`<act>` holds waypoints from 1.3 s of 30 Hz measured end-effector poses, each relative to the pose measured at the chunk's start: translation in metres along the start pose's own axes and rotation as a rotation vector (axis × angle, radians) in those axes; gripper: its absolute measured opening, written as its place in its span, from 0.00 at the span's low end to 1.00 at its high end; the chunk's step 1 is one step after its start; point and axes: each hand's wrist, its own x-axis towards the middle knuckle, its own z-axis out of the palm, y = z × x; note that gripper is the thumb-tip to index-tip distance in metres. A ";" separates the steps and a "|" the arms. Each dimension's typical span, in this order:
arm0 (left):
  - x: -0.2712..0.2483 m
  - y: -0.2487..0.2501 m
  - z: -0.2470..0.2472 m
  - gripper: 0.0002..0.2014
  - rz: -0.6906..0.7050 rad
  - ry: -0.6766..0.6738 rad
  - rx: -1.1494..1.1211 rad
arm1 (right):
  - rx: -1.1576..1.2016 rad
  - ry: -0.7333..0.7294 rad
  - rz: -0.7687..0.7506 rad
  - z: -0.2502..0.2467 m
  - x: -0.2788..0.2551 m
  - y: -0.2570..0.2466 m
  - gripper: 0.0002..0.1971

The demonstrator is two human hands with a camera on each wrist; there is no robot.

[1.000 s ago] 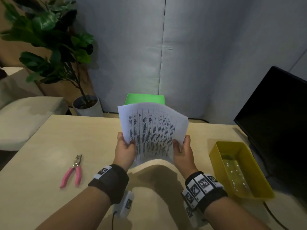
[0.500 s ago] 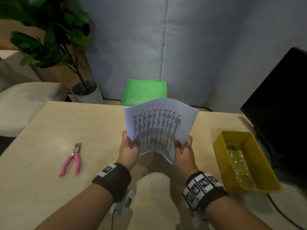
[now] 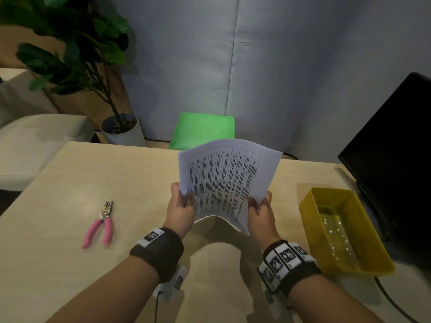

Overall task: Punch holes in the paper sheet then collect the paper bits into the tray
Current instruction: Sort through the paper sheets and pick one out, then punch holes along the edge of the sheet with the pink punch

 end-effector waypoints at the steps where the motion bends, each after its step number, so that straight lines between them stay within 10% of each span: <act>1: 0.000 0.001 -0.002 0.04 0.018 0.004 0.001 | -0.007 0.004 -0.004 0.001 0.002 -0.001 0.17; 12: 0.000 0.024 -0.073 0.09 0.141 0.170 0.043 | 0.029 -0.120 -0.064 0.049 0.005 -0.033 0.21; 19: 0.007 0.023 -0.135 0.10 0.207 0.293 0.080 | -0.480 -0.305 0.049 0.112 0.008 -0.017 0.23; 23: 0.013 0.025 -0.164 0.12 0.219 0.323 0.039 | -0.735 -0.560 -0.164 0.151 -0.002 -0.018 0.11; 32: 0.025 0.019 -0.209 0.11 0.199 0.317 -0.001 | -0.968 -0.905 -0.627 0.265 -0.029 -0.046 0.23; 39: 0.037 0.012 -0.226 0.13 0.169 0.289 0.019 | -1.091 -0.952 -0.856 0.316 -0.037 -0.059 0.17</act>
